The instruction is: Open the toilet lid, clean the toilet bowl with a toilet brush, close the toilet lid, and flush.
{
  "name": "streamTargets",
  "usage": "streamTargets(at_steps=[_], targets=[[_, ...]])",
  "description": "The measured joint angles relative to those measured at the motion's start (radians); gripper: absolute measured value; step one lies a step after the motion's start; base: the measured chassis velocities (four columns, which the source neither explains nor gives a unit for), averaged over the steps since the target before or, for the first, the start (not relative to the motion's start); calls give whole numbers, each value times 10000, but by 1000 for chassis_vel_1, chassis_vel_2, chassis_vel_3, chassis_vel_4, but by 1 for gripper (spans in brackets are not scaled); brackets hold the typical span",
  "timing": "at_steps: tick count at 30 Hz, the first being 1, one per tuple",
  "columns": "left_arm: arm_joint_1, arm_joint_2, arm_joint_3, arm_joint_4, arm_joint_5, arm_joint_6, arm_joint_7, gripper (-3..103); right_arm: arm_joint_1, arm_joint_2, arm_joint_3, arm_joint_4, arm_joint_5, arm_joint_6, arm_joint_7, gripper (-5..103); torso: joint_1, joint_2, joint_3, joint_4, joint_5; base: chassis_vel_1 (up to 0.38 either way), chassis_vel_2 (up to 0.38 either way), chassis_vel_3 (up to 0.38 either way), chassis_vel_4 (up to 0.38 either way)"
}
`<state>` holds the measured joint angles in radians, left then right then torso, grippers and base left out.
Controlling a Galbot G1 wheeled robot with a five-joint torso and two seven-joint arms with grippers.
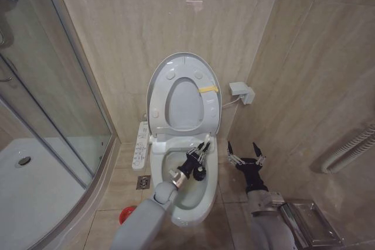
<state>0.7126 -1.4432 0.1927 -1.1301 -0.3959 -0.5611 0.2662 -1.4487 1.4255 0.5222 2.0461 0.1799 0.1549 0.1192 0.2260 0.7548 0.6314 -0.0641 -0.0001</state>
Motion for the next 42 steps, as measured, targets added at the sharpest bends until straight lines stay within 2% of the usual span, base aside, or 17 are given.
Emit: streamTargets(at_steps=[20, 29, 36, 42], targets=[[-123, -98, 52, 762, -4, -45, 126, 18, 0, 0, 0, -1, 0, 0, 0, 100, 0, 0, 0, 3, 0, 0, 0, 0, 0], [-461, -180, 2, 601, -55, -1, 85, 18, 0, -1, 0, 0, 0, 0, 0, 100, 0, 0, 0, 1, 1, 0, 0, 0, 0], [-247, -262, 150, 1140, 14, -167, 141, 18, 0, 0, 0, -1, 0, 0, 0, 100, 0, 0, 0, 2, 0, 0, 0, 0, 0], [-483, -219, 116, 991, -6, -141, 125, 18, 0, 0, 0, -1, 0, 0, 0, 100, 0, 0, 0, 2, 1, 0, 0, 0, 0]])
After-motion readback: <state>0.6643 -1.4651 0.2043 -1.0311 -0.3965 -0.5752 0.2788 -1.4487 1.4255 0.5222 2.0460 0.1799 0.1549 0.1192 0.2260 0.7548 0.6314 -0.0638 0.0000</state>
